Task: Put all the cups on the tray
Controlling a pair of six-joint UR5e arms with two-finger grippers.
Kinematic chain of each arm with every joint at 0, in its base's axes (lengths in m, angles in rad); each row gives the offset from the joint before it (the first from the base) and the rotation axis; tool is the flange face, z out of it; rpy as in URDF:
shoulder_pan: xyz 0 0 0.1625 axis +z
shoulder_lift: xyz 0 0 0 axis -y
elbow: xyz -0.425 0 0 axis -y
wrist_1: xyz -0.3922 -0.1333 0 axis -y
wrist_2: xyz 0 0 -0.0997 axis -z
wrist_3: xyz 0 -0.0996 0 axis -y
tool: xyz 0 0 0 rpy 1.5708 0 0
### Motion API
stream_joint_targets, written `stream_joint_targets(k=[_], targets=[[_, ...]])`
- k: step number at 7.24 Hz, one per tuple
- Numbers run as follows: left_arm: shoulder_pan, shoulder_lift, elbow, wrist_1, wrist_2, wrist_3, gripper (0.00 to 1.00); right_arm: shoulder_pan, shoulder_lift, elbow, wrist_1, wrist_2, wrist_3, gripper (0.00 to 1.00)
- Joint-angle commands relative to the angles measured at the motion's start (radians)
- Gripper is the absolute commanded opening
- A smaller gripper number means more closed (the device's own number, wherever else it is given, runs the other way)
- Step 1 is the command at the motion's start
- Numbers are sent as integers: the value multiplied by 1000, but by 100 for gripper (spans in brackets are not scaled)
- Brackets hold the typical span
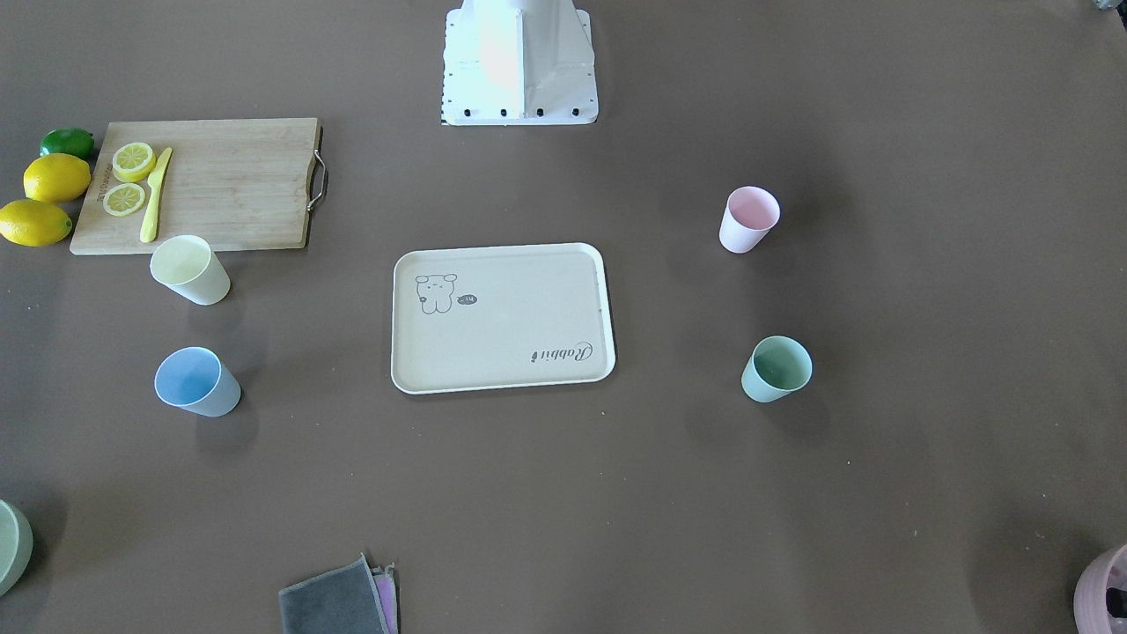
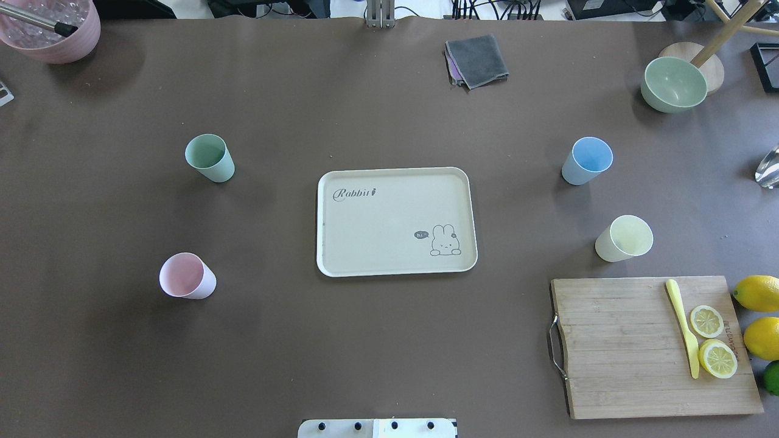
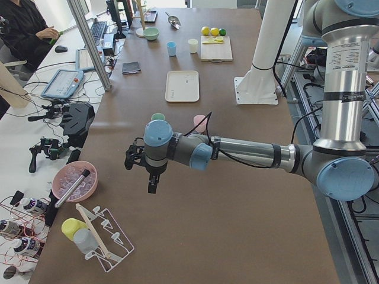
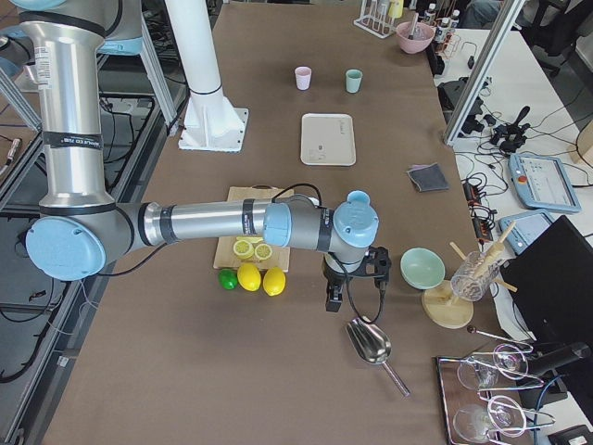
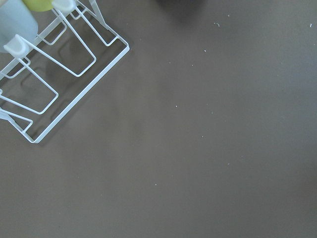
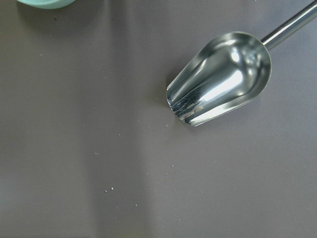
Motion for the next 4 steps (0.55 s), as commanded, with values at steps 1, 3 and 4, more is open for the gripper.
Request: stream_joint_targets(k=[1, 3, 4], targets=[[0, 0, -3, 0, 6, -1, 98, 0, 1, 3, 0, -2, -1, 100], [1, -4, -2, 0, 6, 0, 98, 0, 1, -3, 2, -2, -1, 100], [1, -4, -2, 0, 6, 0, 98, 0, 1, -2, 2, -2, -1, 100]])
